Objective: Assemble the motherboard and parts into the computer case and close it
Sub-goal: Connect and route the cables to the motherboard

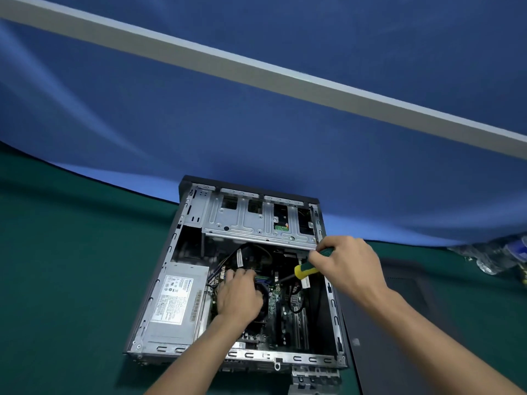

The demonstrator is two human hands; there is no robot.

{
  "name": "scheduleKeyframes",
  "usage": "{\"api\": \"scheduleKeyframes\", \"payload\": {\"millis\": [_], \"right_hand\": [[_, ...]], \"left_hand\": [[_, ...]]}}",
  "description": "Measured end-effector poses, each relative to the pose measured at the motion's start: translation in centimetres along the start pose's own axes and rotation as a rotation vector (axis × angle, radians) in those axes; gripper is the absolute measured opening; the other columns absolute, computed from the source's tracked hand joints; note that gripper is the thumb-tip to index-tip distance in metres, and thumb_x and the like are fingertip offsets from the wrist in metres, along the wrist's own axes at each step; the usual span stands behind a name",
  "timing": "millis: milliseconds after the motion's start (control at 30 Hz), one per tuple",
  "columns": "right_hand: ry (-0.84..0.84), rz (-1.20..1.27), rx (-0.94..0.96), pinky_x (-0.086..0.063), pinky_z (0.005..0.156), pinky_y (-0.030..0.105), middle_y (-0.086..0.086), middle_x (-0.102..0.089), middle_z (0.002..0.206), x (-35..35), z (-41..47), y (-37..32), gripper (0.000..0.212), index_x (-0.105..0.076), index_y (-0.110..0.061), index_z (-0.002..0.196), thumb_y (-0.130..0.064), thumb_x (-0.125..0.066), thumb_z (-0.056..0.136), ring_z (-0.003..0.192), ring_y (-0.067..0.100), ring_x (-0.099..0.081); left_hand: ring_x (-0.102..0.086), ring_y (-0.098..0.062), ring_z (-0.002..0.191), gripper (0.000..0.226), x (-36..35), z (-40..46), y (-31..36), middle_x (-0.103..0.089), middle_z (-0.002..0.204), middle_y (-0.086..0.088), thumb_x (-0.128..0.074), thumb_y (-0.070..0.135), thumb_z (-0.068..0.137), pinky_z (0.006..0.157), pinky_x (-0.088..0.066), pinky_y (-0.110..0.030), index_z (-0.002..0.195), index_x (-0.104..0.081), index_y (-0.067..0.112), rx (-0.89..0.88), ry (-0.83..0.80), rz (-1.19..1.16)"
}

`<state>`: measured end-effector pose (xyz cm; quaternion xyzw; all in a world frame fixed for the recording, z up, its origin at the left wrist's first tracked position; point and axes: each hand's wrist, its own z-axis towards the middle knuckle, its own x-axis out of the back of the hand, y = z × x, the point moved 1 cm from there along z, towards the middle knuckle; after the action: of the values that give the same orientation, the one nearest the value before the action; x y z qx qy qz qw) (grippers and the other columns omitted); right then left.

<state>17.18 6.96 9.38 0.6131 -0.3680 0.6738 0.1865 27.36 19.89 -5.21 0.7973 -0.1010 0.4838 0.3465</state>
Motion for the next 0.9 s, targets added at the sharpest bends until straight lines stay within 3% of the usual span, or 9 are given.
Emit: {"api": "scheduleKeyframes", "payload": {"millis": [67, 333, 633, 900], "right_hand": [[-0.029, -0.019, 0.003, -0.027, 0.044, 0.022, -0.007, -0.044, 0.038, -0.5, 0.0, 0.3, 0.012, -0.060, -0.032, 0.067, -0.039, -0.060, 0.076, 0.046, 0.006, -0.044], [-0.069, -0.049, 0.014, -0.028, 0.044, 0.021, -0.007, -0.042, 0.038, -2.4, 0.5, 0.9, 0.010, -0.058, -0.033, 0.069, -0.037, -0.059, 0.078, 0.045, 0.006, -0.042], [-0.074, -0.108, 0.013, -0.028, 0.045, 0.021, -0.008, -0.051, 0.049, -3.6, 0.7, 0.8, 0.014, -0.066, -0.030, 0.076, -0.039, -0.056, 0.082, 0.057, 0.016, -0.051], [-0.075, -0.085, -0.014, -0.028, 0.044, 0.021, -0.008, -0.052, 0.046, -3.6, 0.5, 1.0, 0.015, -0.061, -0.033, 0.069, -0.040, -0.056, 0.082, 0.050, 0.006, -0.047]], "left_hand": [[-0.031, -0.022, 0.130, 0.049, -0.8, 0.1, -0.1, -0.043, 0.140, 0.001, -0.052, 0.035, 0.091, 0.102, -0.034, -0.038, 0.137, -0.043, 0.022, -0.052, -0.079, 0.056], [-0.010, -0.037, 0.140, 0.081, -2.4, 0.5, -0.3, -0.017, 0.152, -0.006, -0.059, 0.058, 0.083, 0.109, -0.026, -0.057, 0.146, -0.021, 0.024, -0.041, -0.284, 0.114], [0.002, -0.038, 0.142, 0.082, -2.5, 0.6, 0.0, -0.008, 0.152, -0.005, -0.070, 0.040, 0.081, 0.107, -0.031, -0.055, 0.144, -0.022, 0.022, 0.030, -0.318, -0.049], [0.000, -0.035, 0.142, 0.082, -2.3, 0.7, 0.1, -0.010, 0.152, -0.003, -0.072, 0.039, 0.080, 0.104, -0.035, -0.052, 0.144, -0.023, 0.024, 0.049, -0.325, -0.084]]}}
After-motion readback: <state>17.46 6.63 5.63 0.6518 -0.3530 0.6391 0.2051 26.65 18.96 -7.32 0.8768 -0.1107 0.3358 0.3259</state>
